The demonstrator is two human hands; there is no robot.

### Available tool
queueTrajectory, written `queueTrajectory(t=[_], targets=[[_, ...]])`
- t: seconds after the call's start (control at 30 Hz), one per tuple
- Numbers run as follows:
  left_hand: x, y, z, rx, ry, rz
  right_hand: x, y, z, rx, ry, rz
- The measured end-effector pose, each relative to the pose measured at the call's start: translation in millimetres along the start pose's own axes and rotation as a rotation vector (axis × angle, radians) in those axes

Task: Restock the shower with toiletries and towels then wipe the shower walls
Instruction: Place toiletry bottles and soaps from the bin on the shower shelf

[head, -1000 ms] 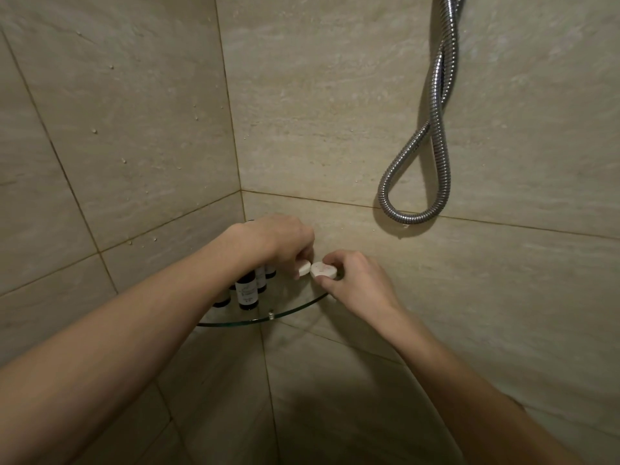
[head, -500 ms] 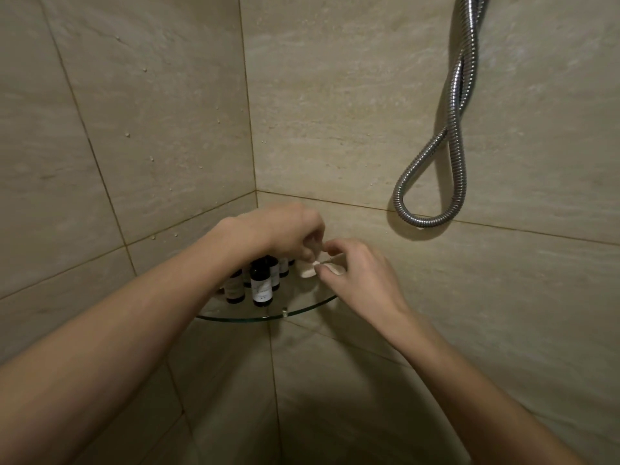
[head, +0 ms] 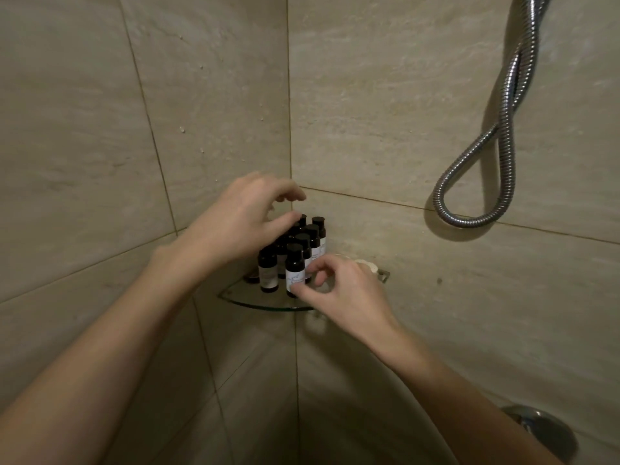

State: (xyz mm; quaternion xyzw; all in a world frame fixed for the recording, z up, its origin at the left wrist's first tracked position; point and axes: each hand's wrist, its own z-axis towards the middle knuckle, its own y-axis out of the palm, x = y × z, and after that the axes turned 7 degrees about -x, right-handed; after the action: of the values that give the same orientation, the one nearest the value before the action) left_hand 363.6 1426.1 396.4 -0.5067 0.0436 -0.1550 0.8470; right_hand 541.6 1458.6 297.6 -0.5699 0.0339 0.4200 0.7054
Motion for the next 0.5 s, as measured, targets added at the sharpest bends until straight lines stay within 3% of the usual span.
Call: queueTrajectory(t=[0.5], targets=[[-15, 34, -47, 0.047, -0.223, -0.105, -9, 12, 3, -0.009, 0.034, -0.04]])
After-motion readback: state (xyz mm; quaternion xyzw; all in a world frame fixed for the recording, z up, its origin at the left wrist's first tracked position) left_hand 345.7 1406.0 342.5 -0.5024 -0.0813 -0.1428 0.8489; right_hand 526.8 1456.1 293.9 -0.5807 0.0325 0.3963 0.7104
